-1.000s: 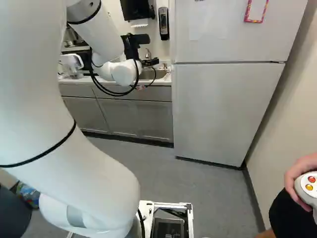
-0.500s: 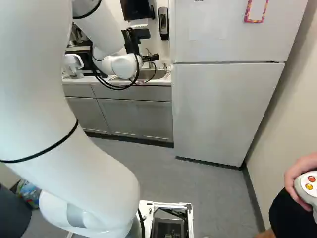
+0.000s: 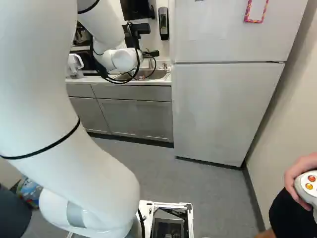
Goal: Rinse the cup and place it in the tray
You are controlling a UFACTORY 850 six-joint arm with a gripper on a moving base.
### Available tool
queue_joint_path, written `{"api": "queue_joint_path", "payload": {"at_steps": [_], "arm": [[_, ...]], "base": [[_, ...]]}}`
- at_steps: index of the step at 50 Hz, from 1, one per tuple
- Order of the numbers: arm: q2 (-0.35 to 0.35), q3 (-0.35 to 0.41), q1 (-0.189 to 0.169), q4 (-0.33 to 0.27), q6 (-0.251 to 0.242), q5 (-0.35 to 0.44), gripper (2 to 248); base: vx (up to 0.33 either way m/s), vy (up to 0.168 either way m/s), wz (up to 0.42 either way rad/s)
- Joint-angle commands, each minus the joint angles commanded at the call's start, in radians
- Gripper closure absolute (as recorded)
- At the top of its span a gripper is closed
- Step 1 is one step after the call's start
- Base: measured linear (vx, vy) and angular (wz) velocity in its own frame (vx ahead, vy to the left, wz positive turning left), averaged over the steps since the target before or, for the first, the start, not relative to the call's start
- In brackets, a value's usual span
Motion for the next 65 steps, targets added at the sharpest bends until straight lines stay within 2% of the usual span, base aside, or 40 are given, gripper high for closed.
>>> {"api": "queue_joint_path", "payload": {"at_steps": [14, 26, 65], "arm": [[-0.012, -0.042, 0.000, 0.000, 0.000, -0.039, 3], [-0.016, -0.070, 0.000, 0.000, 0.000, -0.043, 3], [-0.016, -0.070, 0.000, 0.000, 0.000, -0.043, 3]], "base": [[0.000, 0.000, 0.000], [0.000, 0.000, 0.000], [0.000, 0.000, 0.000]]}}
